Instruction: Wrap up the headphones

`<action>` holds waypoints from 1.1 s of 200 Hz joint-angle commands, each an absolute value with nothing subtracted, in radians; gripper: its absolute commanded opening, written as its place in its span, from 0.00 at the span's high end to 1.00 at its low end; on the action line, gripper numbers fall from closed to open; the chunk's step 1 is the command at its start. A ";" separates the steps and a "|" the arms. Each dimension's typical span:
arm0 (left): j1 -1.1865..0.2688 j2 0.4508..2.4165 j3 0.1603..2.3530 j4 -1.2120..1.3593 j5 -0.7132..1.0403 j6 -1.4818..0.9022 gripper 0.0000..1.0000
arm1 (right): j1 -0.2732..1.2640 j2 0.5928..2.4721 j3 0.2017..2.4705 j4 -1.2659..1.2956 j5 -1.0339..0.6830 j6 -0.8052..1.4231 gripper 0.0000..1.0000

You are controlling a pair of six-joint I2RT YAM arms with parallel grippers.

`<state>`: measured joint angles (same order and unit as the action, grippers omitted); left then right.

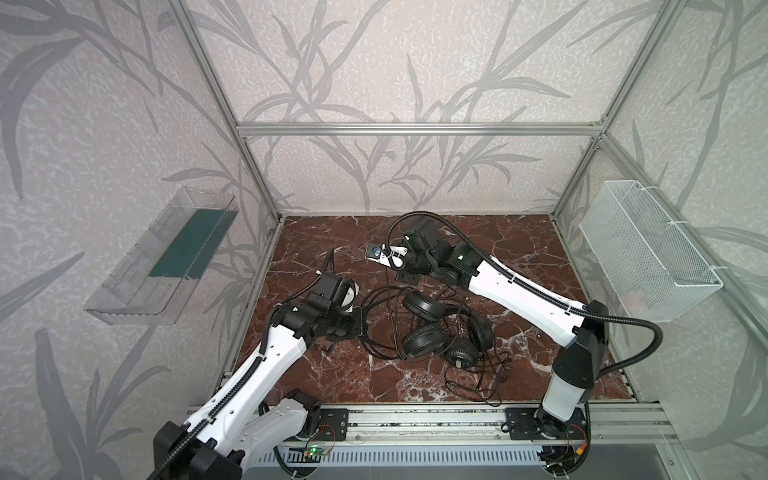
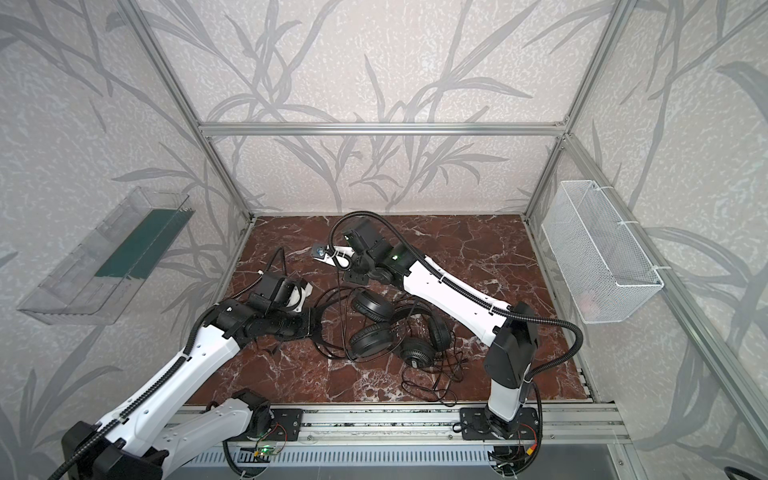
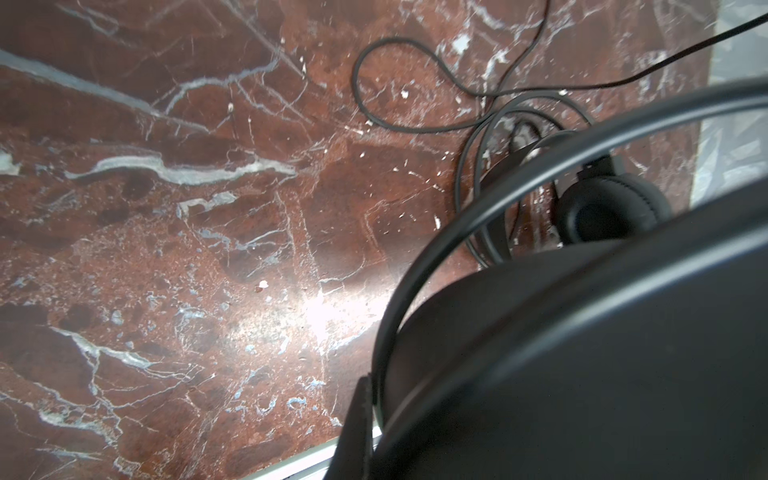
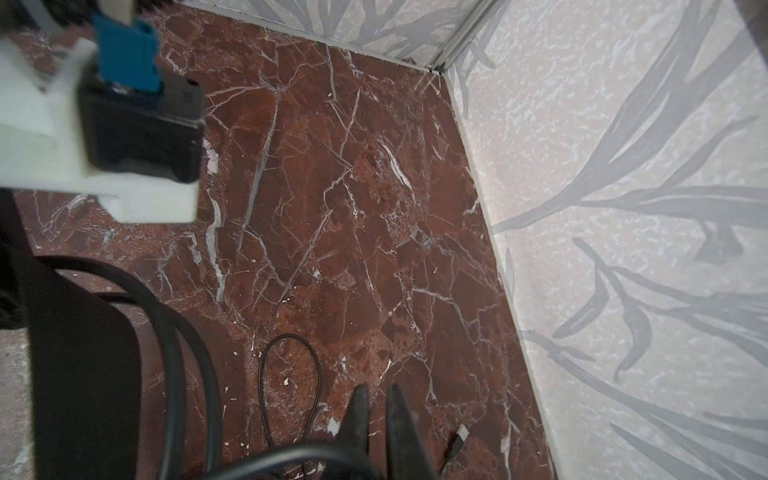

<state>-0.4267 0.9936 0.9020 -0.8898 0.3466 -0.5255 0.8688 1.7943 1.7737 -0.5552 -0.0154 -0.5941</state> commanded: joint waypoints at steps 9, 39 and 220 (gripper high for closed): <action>-0.437 0.948 0.971 -0.909 0.380 -0.525 1.00 | 0.819 1.786 1.810 -0.540 -0.104 -0.492 0.86; -0.436 0.947 1.017 -0.950 0.360 -0.519 1.00 | 0.786 1.781 1.800 -0.531 -0.149 -0.450 0.84; -0.429 1.012 1.355 -1.263 0.058 -0.535 1.00 | 0.631 1.669 1.530 -0.266 -0.459 -0.204 0.53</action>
